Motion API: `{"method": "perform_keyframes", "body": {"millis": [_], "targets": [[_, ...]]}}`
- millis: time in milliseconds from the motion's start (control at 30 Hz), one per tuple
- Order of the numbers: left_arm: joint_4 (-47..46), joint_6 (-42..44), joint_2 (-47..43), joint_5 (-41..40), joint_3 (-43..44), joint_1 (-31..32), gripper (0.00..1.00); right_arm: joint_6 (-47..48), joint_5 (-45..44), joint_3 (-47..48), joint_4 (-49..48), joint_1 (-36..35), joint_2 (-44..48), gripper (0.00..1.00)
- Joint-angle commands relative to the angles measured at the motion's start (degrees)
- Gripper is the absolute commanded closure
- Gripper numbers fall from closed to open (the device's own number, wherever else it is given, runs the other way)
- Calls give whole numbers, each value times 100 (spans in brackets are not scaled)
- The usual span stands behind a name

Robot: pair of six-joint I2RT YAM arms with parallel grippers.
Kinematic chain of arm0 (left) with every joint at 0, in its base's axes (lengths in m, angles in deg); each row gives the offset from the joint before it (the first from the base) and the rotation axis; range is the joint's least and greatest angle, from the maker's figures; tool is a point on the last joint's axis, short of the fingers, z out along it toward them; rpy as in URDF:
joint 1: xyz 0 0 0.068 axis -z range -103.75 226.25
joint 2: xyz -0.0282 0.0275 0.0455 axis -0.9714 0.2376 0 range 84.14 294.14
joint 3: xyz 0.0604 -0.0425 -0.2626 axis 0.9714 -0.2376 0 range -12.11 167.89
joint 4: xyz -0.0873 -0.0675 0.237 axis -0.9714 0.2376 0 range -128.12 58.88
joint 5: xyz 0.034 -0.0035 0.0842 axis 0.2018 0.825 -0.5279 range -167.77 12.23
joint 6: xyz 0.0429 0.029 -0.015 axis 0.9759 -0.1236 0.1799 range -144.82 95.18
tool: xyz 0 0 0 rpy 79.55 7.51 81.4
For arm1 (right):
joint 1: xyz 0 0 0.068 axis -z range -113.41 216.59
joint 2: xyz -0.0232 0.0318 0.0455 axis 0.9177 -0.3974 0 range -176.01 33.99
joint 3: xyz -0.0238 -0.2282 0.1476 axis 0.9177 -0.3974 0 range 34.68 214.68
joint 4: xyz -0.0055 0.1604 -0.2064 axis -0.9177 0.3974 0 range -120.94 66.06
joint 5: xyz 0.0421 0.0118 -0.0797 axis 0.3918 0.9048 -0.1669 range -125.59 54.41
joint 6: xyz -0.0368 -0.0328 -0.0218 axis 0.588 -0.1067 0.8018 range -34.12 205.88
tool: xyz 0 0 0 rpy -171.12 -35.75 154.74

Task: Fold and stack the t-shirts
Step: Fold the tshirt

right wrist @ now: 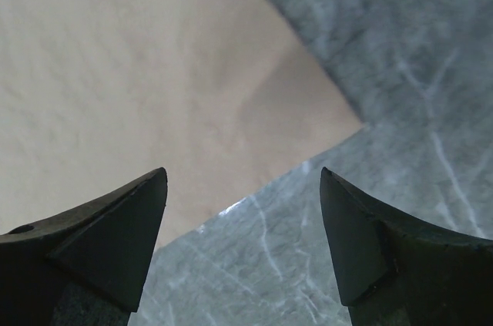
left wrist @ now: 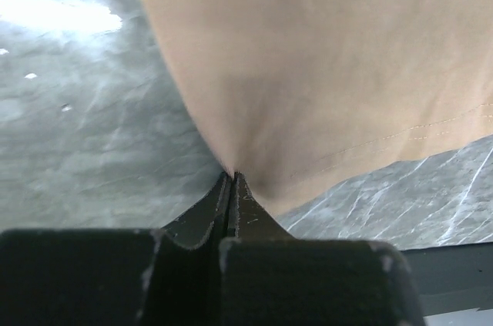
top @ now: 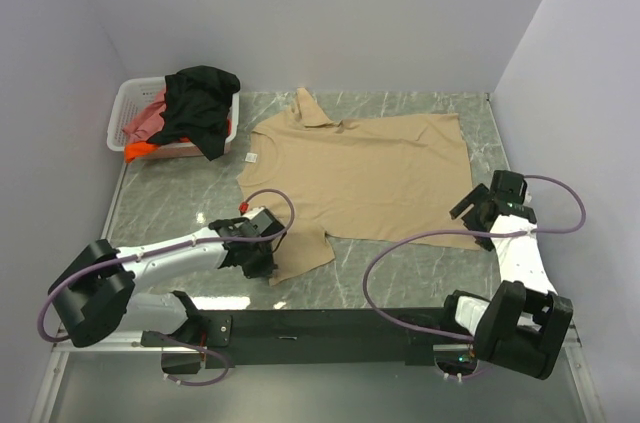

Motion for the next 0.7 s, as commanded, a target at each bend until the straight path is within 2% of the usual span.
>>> {"method": "perform_keyframes", "body": {"millis": [0,167,367,667], "targets": [[295,70,-320,-57,184,-163,99,-218,-664,-69,-93,276,29,13],[322,210,-452,153,290,-479,100,-517,-1146,-122,-110,593,117,12],[629,386,-225,294,562,-559,99,-763,-1437,-280,-259,804,372,11],[858,457,-48,286,923,-559,99,-1291,-1148,-745,-699,866,161,12]]}}
